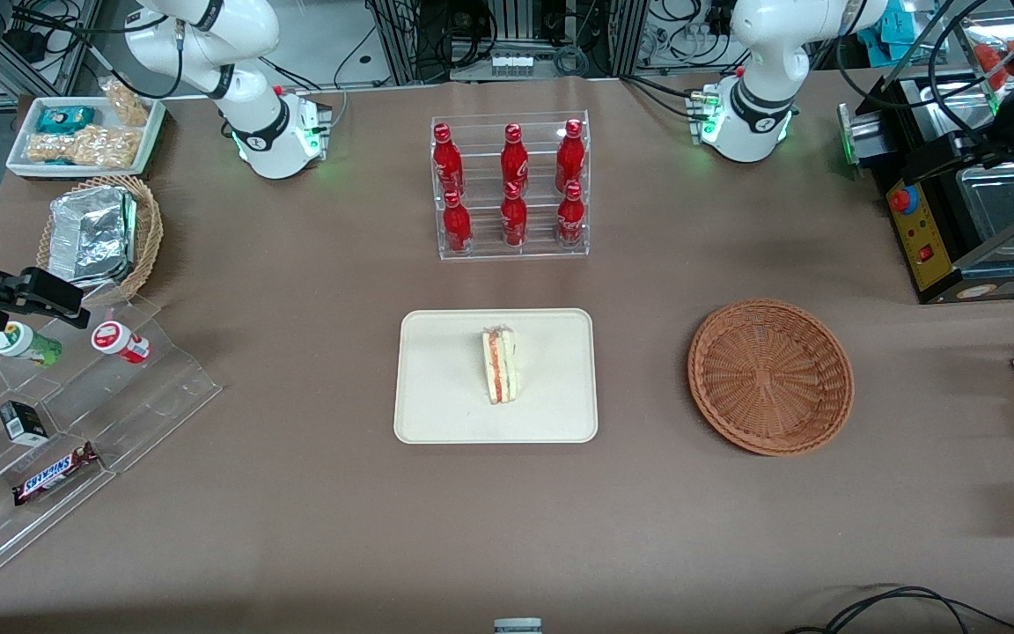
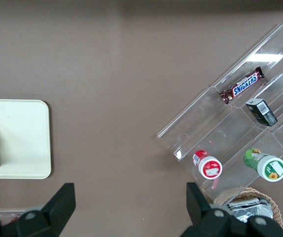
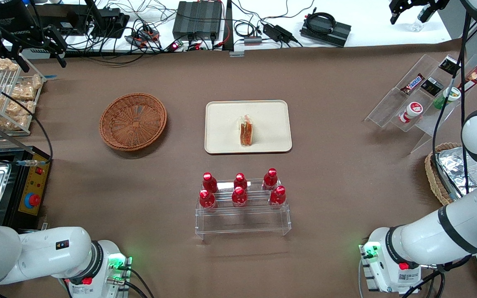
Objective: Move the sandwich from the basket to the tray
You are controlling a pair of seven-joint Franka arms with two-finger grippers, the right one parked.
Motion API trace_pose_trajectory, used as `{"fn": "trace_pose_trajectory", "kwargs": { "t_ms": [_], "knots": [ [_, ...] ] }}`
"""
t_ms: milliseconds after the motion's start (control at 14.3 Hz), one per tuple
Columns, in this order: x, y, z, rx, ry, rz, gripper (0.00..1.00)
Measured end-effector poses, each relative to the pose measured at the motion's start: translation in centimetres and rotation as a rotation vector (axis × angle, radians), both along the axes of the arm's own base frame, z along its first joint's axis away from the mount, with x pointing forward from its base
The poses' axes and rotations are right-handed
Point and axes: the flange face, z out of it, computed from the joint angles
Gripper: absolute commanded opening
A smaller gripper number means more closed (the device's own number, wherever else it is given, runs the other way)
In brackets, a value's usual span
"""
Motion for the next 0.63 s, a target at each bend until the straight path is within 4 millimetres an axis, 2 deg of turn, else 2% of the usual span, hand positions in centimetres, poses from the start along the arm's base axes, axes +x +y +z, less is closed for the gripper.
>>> {"fn": "trace_pose_trajectory", "kwargs": {
  "t_ms": [629],
  "knots": [
    [0.39, 0.62, 0.34, 0.035, -0.045, 0.011, 1.0]
  ]
}}
